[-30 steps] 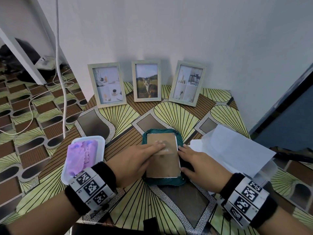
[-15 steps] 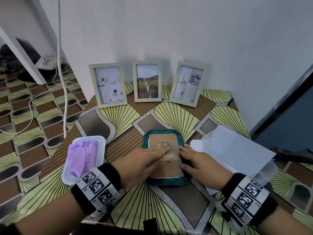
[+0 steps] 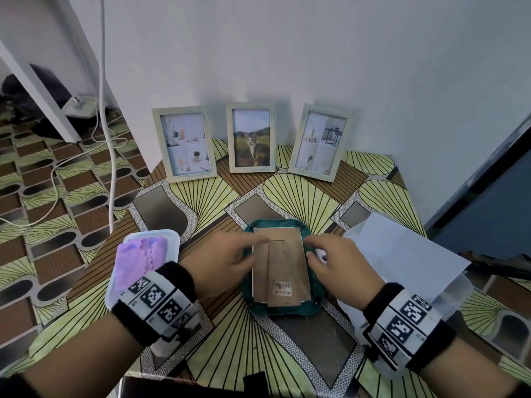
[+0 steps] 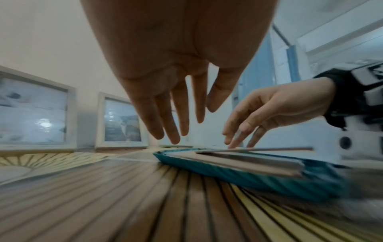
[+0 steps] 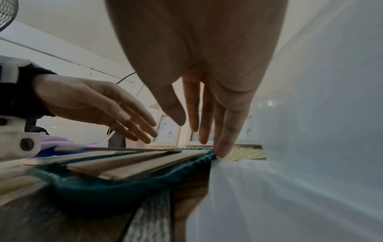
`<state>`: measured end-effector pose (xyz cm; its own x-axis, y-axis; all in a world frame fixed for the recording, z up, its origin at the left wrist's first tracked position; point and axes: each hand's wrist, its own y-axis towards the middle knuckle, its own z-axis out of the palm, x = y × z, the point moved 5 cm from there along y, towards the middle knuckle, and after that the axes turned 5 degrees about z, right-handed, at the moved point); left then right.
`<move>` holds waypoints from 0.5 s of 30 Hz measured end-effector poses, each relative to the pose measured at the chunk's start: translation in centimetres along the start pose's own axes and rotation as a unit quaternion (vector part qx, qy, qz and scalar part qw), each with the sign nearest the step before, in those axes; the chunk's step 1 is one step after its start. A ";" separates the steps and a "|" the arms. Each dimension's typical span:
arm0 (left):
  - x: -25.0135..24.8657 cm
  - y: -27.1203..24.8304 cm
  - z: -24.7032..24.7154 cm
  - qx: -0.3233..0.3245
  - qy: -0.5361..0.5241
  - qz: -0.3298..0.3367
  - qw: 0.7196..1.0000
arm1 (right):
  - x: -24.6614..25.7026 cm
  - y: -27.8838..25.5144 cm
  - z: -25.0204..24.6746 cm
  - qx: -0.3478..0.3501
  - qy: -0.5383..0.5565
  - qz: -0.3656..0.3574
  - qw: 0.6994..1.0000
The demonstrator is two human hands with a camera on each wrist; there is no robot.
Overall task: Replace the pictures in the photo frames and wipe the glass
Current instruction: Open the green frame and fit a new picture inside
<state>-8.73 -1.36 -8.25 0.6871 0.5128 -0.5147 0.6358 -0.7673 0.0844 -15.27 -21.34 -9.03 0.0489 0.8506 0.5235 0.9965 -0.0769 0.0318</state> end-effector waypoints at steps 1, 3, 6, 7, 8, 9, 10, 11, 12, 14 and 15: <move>0.6 0.6 -0.8 -0.048 -0.005 -0.026 0.999 | 0.2 0.6 -0.1 -0.009 0.006 0.004 1.000; 1.9 1.8 -1.8 -0.085 0.000 -0.083 0.993 | 0.7 1.8 0.1 -0.017 0.000 0.012 1.000; 3.2 3.6 -1.3 -0.027 0.046 -0.145 0.988 | 0.9 3.4 0.9 0.002 -0.026 0.038 0.999; 3.4 4.0 -1.0 -0.008 0.058 -0.151 0.987 | 0.8 3.8 1.2 0.017 -0.037 0.051 0.998; 3.5 4.4 -0.7 0.005 0.070 -0.154 0.986 | 0.7 4.1 1.6 0.032 -0.046 0.062 0.996; 3.7 4.6 -0.5 0.012 0.083 -0.158 0.984 | 0.7 4.4 1.9 0.044 -0.054 0.071 0.995; 3.8 4.8 -0.3 0.015 0.096 -0.162 0.982 | 0.7 4.6 2.0 0.049 -0.061 0.074 0.994; 4.0 4.9 -0.2 0.016 0.107 -0.166 0.980 | 0.6 4.8 2.2 0.048 -0.066 0.075 0.994; 4.2 4.9 -0.1 0.015 0.113 -0.170 0.979 | 0.6 5.0 2.3 0.044 -0.068 0.075 0.994; 4.7 4.6 0.1 0.011 0.106 -0.181 0.978 | 0.6 5.3 2.5 0.035 -0.064 0.076 0.994; 4.9 4.4 0.1 0.010 0.097 -0.186 0.978 | 0.6 5.3 2.6 0.031 -0.058 0.075 0.995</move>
<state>-2.56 -2.29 -10.51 0.4651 0.8197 -0.3344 0.8484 -0.5206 -0.0961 -9.78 -19.85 -10.76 0.2022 0.8861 0.4170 0.9793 -0.1795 -0.0936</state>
